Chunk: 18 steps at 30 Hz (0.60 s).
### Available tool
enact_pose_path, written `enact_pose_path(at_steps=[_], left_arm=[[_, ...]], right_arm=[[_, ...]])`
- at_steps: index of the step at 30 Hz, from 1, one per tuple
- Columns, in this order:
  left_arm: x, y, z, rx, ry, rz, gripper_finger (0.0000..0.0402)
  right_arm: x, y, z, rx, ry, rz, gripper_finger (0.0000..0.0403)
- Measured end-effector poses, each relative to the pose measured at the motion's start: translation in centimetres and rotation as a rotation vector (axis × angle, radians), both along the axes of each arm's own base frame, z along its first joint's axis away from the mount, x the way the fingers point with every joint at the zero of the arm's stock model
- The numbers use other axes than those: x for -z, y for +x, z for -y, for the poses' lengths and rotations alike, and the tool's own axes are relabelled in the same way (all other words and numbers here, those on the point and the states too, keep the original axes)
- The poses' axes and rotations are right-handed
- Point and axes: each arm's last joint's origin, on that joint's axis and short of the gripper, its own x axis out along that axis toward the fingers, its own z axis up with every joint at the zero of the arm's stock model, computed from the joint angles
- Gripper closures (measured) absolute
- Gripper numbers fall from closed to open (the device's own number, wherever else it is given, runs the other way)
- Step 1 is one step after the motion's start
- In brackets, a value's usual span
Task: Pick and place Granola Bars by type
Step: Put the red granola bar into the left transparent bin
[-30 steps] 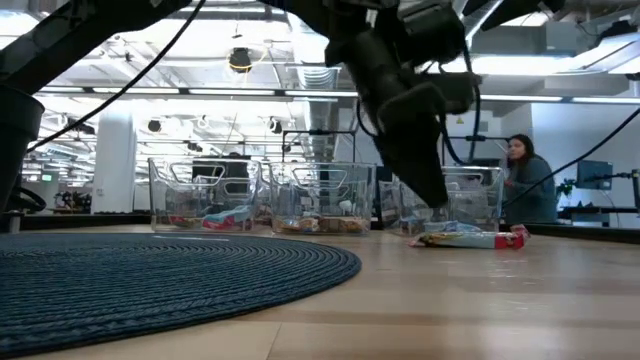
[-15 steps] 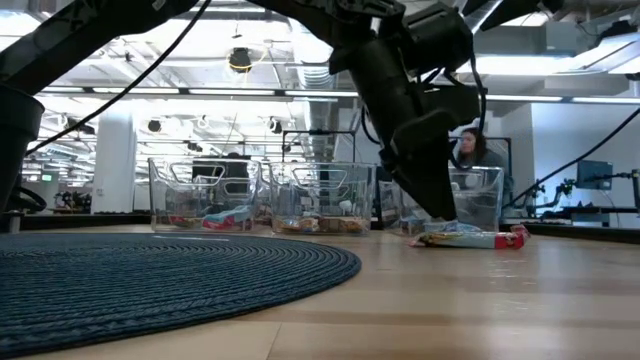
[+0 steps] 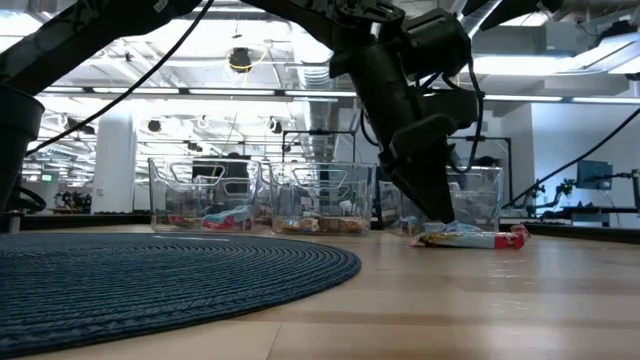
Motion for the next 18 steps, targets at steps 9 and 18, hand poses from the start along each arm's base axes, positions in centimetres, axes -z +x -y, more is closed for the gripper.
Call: enact_pose_path(at_steps=[9, 18], left_arm=[[2.0, 0.0, 0.0, 0.026, 0.008, -0.060, 0.0111], [2.9, -0.1, 0.1, 0.001, -0.012, -0.112, 0.0115]], right_arm=[[-0.1, 0.1, 0.0, -0.001, 0.003, 0.013, 0.0159], [-0.1, 0.1, 0.0, -0.002, 0.004, 0.021, 0.0159]])
